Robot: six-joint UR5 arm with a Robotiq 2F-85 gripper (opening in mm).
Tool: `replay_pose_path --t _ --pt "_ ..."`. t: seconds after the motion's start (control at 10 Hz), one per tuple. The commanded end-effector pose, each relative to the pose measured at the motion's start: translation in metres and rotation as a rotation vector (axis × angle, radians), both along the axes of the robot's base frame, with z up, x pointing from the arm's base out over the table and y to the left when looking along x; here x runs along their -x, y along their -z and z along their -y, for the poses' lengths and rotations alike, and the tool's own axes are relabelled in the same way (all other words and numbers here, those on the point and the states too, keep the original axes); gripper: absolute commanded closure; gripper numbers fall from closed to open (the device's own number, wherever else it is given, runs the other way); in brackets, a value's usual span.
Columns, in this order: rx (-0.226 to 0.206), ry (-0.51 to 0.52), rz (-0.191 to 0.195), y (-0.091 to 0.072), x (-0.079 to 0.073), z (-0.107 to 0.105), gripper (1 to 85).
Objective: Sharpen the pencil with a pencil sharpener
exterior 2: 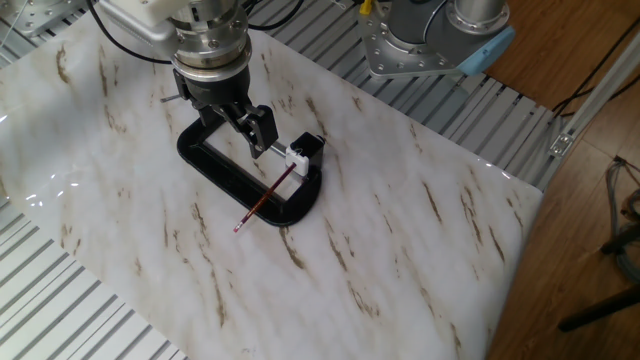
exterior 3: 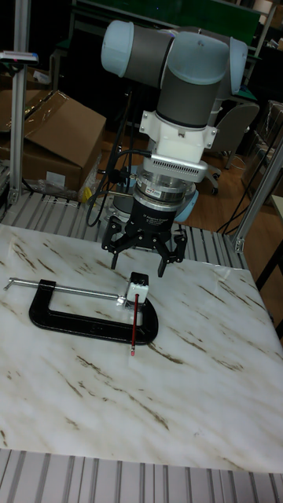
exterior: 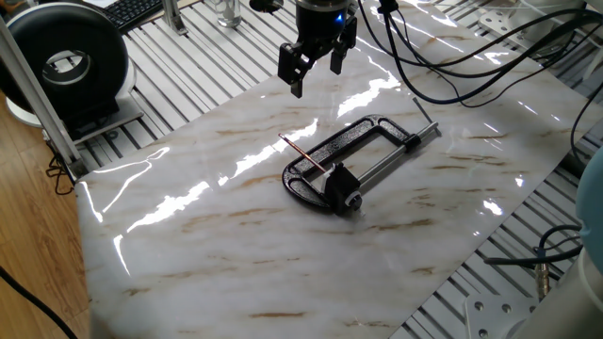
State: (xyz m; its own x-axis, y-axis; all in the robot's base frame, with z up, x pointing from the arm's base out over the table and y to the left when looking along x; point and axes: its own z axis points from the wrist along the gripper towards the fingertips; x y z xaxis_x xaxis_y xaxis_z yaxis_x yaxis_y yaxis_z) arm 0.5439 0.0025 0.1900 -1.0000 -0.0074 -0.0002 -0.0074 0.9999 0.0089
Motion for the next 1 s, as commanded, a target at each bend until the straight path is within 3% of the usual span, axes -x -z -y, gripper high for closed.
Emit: replay_pose_path --t 0.0,0.9 --pt "-0.080 0.138 0.151 -0.0034 -0.0405 -0.0211 84.7" --pt "-0.065 0.139 0.146 -0.0005 -0.0346 -0.0221 84.7"
